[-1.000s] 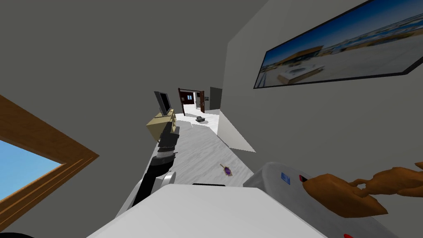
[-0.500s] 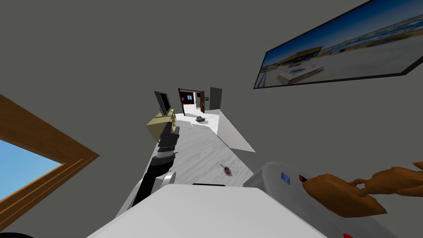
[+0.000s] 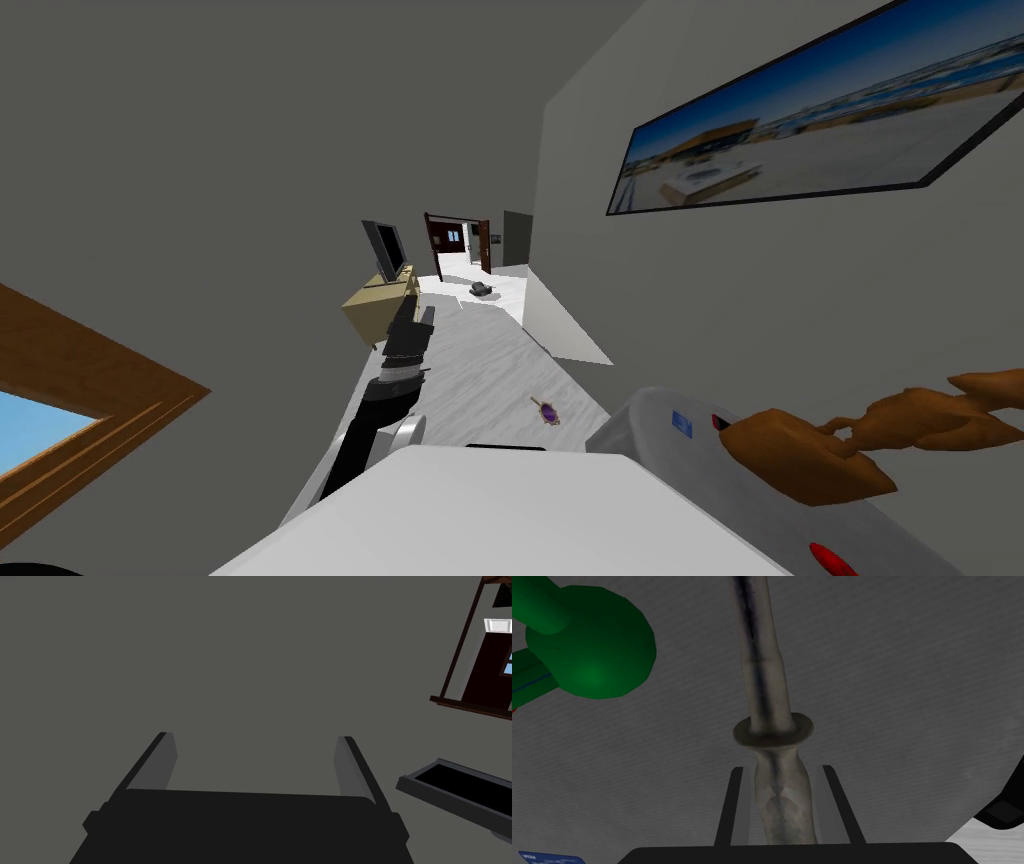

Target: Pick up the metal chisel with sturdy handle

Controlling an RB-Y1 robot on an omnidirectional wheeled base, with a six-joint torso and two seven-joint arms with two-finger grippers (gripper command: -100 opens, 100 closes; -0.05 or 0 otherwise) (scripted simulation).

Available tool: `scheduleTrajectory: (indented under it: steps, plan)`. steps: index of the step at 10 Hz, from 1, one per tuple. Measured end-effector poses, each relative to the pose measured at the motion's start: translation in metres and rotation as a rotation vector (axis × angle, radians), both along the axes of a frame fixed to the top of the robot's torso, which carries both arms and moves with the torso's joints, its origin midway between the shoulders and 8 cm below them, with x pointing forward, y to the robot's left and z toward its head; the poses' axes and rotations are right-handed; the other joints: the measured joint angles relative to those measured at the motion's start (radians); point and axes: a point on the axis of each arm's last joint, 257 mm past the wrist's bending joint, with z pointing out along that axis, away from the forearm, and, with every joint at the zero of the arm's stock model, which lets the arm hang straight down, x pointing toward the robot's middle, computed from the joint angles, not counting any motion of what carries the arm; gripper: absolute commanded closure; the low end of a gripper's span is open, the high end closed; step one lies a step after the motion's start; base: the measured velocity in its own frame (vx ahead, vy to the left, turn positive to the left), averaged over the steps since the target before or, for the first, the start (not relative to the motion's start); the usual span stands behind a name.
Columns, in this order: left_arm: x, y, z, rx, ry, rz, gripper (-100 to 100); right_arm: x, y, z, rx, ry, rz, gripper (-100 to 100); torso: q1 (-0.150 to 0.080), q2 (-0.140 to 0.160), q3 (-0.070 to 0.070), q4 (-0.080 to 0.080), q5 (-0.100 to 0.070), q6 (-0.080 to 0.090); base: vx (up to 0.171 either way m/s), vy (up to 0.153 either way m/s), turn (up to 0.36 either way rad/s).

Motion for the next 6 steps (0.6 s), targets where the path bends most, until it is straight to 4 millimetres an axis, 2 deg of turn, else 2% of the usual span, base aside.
scheduleTrajectory:
  steps: [5,6]
  plan:
    - [0.000,0.000,0.000,0.000,0.000,0.000,0,0.013,0.001,0.012,0.001,0.002,0.036,100,0.000,0.000,0.000,0.000,0.000,0.000,0.016,0.002,-0.060]
    - [0.000,0.000,0.000,0.000,0.000,0.000,0,0.013,0.001,0.012,0.000,0.002,0.036,0,0.000,0.001,0.000,0.000,0.000,-0.001,0.000,0.000,0.000]
